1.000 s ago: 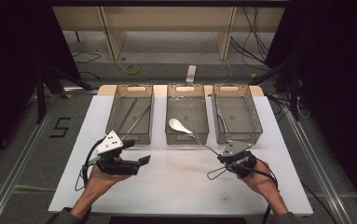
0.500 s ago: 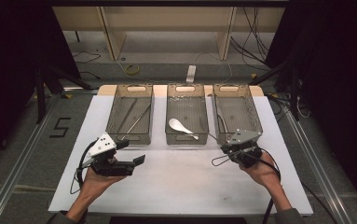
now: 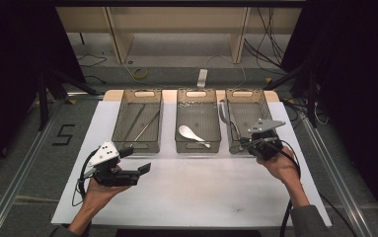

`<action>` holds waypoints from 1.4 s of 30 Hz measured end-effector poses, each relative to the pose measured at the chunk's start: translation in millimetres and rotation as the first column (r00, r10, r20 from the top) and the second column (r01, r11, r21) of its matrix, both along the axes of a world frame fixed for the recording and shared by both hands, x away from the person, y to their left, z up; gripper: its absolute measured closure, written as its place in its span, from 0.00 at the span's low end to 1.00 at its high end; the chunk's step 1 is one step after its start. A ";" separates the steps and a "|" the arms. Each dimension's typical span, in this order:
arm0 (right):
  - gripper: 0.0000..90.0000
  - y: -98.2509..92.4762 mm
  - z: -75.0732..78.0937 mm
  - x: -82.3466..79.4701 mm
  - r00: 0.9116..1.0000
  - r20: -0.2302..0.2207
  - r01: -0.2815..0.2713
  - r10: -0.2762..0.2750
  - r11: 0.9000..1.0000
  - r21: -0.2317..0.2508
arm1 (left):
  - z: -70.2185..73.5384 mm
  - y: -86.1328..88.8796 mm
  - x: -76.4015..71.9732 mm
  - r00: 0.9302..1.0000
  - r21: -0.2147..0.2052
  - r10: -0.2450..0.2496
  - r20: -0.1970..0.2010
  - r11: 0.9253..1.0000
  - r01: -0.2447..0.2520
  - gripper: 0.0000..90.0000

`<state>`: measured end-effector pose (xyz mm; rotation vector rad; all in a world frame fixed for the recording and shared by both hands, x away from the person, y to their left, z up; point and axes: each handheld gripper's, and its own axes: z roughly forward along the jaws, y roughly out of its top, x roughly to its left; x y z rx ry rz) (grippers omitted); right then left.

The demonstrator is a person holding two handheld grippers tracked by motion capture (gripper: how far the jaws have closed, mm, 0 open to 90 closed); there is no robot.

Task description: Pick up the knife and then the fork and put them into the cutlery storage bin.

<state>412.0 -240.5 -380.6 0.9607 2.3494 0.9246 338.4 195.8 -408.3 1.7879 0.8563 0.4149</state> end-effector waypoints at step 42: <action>0.97 -17.4 -10.6 90.4 0.955 -0.135 0.270 -0.266 0.963 0.018 | 0.4 1.3 0.2 1.000 -0.002 0.018 0.015 1.000 -0.018 0.16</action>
